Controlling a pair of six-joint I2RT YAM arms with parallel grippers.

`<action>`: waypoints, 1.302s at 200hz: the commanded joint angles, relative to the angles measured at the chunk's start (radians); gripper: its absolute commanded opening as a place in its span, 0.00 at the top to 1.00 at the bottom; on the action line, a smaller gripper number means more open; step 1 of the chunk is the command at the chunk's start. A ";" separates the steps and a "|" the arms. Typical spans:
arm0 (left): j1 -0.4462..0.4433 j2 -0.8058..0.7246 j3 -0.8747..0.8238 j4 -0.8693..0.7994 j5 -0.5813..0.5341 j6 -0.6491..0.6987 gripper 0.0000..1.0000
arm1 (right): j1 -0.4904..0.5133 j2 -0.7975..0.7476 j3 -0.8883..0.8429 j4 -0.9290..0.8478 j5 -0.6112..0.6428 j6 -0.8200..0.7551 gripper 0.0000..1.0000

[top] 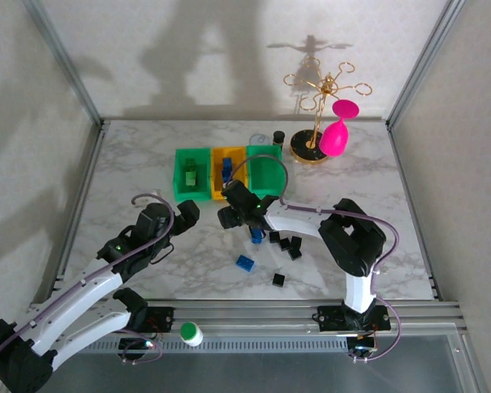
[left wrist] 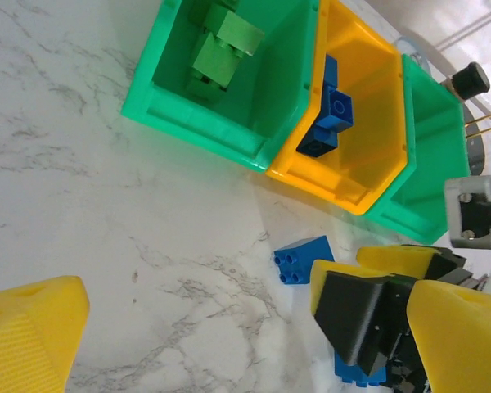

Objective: Sort the legos into containers by color
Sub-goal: Pick up the lego from the center of the table.

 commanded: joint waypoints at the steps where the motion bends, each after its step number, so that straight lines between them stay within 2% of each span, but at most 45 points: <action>1: -0.007 -0.013 -0.004 -0.026 -0.026 -0.014 0.00 | 0.009 0.037 0.045 -0.010 0.026 -0.035 0.33; 30: -0.007 -0.007 0.003 -0.031 -0.033 -0.012 0.00 | 0.012 0.060 0.065 -0.015 0.067 -0.052 0.35; 87: -0.007 0.004 0.013 -0.027 -0.039 -0.011 0.00 | 0.012 0.101 0.095 -0.016 0.040 -0.065 0.45; 104: -0.007 0.005 0.014 -0.031 -0.043 -0.008 0.01 | 0.012 0.106 0.095 -0.016 0.035 -0.064 0.45; 141: -0.007 -0.001 0.010 -0.037 -0.052 -0.006 0.00 | 0.014 0.095 0.079 0.000 0.021 -0.053 0.38; 180: -0.007 0.000 0.011 -0.038 -0.050 -0.006 0.00 | 0.018 0.099 0.076 0.007 0.013 -0.044 0.36; 260: -0.007 -0.003 0.014 -0.044 -0.059 0.000 0.01 | 0.017 0.121 0.080 0.006 0.022 -0.032 0.46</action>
